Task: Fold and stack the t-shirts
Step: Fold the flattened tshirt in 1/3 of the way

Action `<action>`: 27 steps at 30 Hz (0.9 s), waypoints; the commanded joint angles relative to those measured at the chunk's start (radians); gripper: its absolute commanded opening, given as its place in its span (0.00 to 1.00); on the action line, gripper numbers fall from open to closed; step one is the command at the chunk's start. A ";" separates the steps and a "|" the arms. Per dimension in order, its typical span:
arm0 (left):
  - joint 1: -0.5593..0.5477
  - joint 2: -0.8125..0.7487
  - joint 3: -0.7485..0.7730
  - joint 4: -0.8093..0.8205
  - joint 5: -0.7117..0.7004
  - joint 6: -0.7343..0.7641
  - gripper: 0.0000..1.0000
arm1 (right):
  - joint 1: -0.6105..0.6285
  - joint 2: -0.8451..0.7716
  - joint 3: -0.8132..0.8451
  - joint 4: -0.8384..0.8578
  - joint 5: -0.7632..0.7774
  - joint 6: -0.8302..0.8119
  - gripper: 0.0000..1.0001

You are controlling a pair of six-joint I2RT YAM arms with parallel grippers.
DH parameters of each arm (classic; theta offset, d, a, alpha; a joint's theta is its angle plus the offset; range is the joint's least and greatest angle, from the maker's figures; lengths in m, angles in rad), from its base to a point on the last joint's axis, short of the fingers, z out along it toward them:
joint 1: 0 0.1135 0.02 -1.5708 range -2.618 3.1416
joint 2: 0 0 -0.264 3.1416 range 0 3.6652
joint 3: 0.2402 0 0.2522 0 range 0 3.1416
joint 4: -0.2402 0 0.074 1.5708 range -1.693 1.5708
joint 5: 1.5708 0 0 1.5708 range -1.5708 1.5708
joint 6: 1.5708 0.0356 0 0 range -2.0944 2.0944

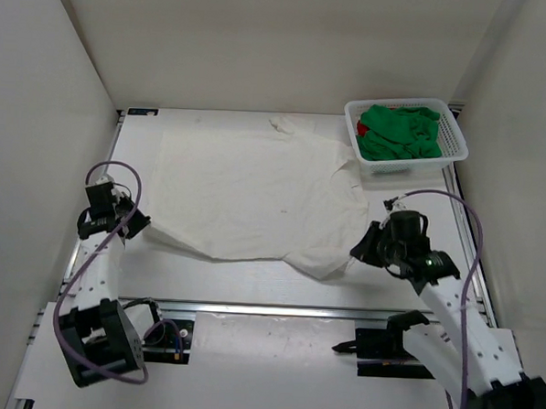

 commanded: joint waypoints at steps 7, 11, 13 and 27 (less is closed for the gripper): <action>0.012 0.190 0.070 0.208 -0.008 -0.161 0.00 | -0.059 0.564 0.304 0.352 -0.007 -0.163 0.00; 0.022 0.268 0.095 0.239 -0.008 -0.192 0.00 | -0.067 0.721 0.456 0.367 0.021 -0.169 0.00; 0.042 0.302 0.110 0.255 -0.002 -0.206 0.00 | -0.078 0.773 0.525 0.375 0.022 -0.179 0.00; 0.039 0.530 0.222 0.303 -0.051 -0.236 0.00 | -0.102 1.158 0.944 0.346 0.022 -0.239 0.00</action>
